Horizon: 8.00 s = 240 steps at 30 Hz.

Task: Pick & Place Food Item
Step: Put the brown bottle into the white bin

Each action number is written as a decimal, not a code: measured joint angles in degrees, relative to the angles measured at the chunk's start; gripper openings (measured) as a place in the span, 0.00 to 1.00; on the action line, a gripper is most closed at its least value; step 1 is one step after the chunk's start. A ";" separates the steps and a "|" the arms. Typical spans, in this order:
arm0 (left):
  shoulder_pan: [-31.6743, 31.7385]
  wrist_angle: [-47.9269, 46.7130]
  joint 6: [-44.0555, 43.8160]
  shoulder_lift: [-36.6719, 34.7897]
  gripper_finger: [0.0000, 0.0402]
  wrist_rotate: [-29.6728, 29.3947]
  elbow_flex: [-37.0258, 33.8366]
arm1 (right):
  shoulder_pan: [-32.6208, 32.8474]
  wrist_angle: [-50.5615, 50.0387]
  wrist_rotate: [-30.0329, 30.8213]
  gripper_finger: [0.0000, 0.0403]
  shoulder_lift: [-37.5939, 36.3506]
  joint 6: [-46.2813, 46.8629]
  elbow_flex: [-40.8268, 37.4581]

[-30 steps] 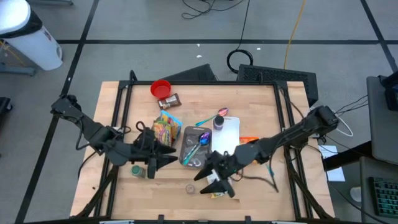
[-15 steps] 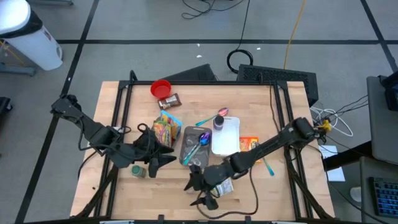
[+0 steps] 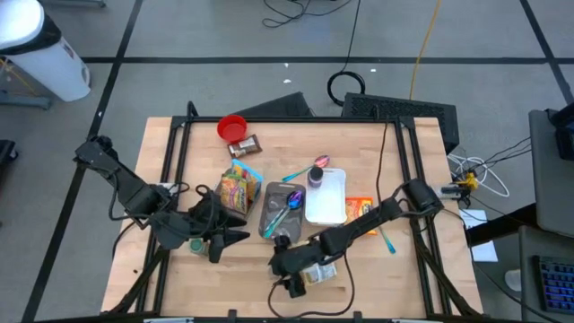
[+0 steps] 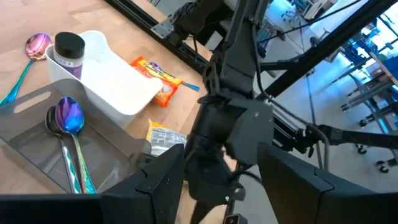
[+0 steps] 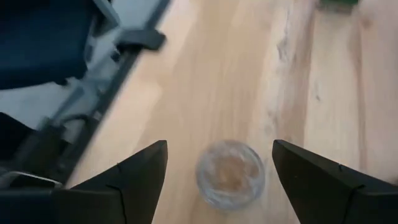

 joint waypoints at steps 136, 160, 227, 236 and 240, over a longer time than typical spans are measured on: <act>2.96 10.03 -12.16 24.61 0.53 10.88 0.22 | -0.42 35.86 17.80 0.55 -39.05 31.60 -45.77; -17.98 3.05 -16.76 30.04 0.53 -25.59 -2.93 | -3.47 35.26 33.13 0.55 -38.99 33.55 -45.77; -10.77 9.89 -12.71 44.61 0.98 9.07 -2.82 | -3.70 40.51 40.26 0.56 -32.89 27.37 -45.77; -12.24 9.29 -4.34 44.63 0.90 10.02 -2.91 | -3.70 40.50 40.26 0.56 -32.89 28.06 -45.77; -12.18 8.61 -5.45 44.63 0.90 9.92 -2.89 | -3.70 40.48 40.26 0.56 -32.89 27.84 -45.77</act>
